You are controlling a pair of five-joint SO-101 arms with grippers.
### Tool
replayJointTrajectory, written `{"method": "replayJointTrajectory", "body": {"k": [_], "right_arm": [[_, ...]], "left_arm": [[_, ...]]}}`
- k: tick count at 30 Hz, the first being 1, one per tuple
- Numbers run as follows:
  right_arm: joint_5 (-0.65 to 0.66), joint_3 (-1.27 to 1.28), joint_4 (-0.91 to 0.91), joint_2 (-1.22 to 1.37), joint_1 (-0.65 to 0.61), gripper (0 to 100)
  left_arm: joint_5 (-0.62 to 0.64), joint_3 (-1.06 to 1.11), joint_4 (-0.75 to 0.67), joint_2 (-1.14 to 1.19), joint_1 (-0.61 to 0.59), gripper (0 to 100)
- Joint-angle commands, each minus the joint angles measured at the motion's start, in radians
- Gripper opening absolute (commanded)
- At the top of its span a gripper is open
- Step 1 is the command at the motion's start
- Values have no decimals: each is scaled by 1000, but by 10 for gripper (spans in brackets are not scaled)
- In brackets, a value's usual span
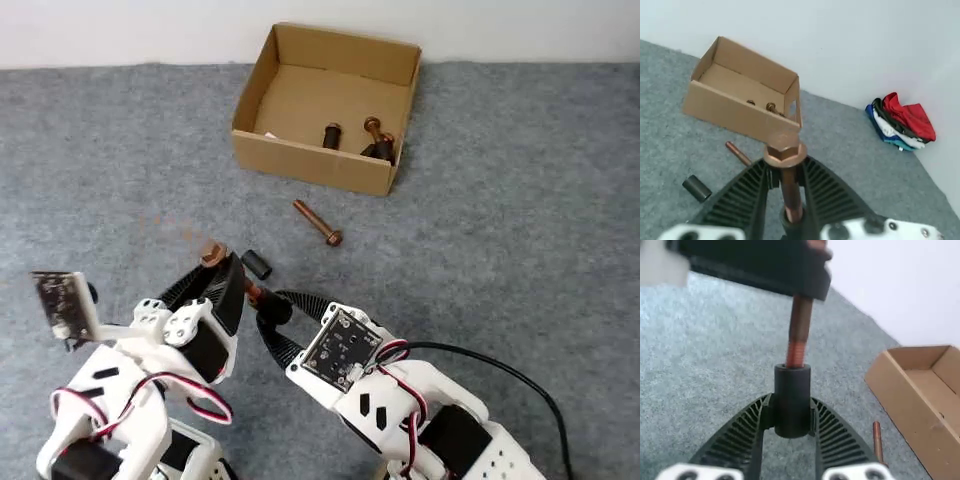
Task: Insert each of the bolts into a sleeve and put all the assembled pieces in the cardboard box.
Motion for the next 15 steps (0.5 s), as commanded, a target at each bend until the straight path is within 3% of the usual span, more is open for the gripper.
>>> {"method": "replayJointTrajectory", "body": {"k": [1,9,15], "right_arm": [[11,-40,-39,-13,-5,9],[11,-35,-38,-13,-5,9],[11,-34,-38,-10,-5,9]], "left_arm": [[-48,1,-8,-3,14,6],[-221,-36,195,-3,153,23],[-287,-61,293,3,146,192]]}}
